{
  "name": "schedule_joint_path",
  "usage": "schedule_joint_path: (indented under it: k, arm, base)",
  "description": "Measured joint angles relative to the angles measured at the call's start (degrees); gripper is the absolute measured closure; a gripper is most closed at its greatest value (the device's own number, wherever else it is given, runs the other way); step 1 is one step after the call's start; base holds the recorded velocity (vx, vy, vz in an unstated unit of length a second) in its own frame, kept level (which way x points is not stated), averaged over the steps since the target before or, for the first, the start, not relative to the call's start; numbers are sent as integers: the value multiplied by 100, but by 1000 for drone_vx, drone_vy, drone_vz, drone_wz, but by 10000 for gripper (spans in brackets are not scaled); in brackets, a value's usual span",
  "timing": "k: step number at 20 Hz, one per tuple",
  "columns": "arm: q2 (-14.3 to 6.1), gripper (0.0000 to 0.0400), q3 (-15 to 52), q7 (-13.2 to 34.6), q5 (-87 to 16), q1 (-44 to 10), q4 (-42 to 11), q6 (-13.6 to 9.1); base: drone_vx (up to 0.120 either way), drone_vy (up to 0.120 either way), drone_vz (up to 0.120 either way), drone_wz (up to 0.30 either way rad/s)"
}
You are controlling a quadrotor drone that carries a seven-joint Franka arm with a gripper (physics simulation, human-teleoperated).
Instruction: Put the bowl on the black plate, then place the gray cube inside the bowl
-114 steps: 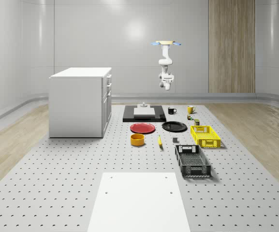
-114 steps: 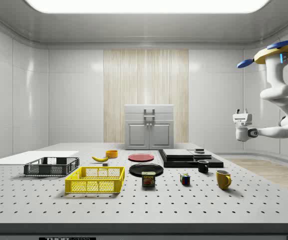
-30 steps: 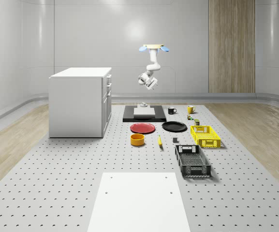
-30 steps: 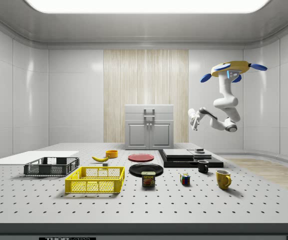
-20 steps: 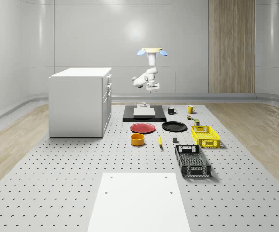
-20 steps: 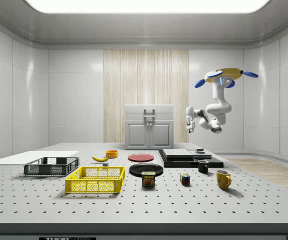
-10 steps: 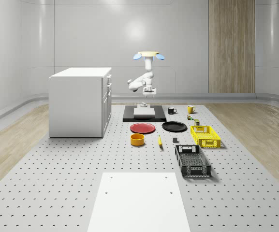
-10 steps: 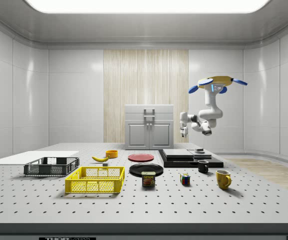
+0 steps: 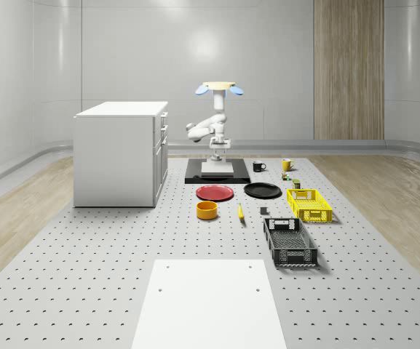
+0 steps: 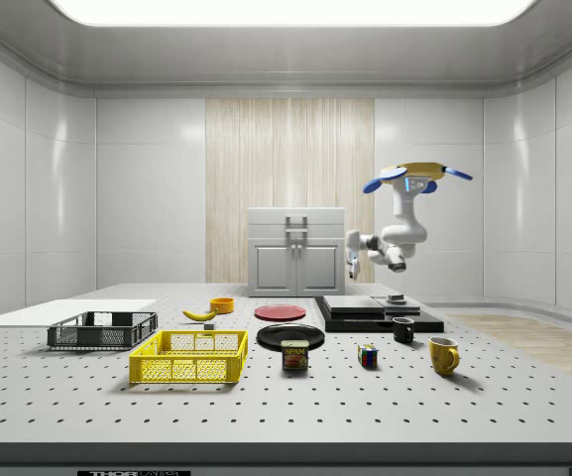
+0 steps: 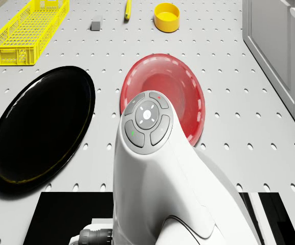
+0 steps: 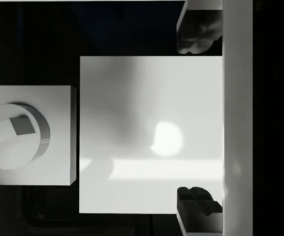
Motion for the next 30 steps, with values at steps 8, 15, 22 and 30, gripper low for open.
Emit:
schedule_joint_path:
  k: [8,15,22,30]
  arm:
    - [-234,0,80,84,122,-91,17,205]
    - [-426,0,139,144,222,-155,30,381]
    - [-608,0,190,197,314,-212,42,548]
    - [-802,0,241,251,409,-269,55,728]
  base:
    - [120,-40,-50,0]
    - [120,0,-46,0]
    - [120,0,0,0]
    - [120,0,-60,0]
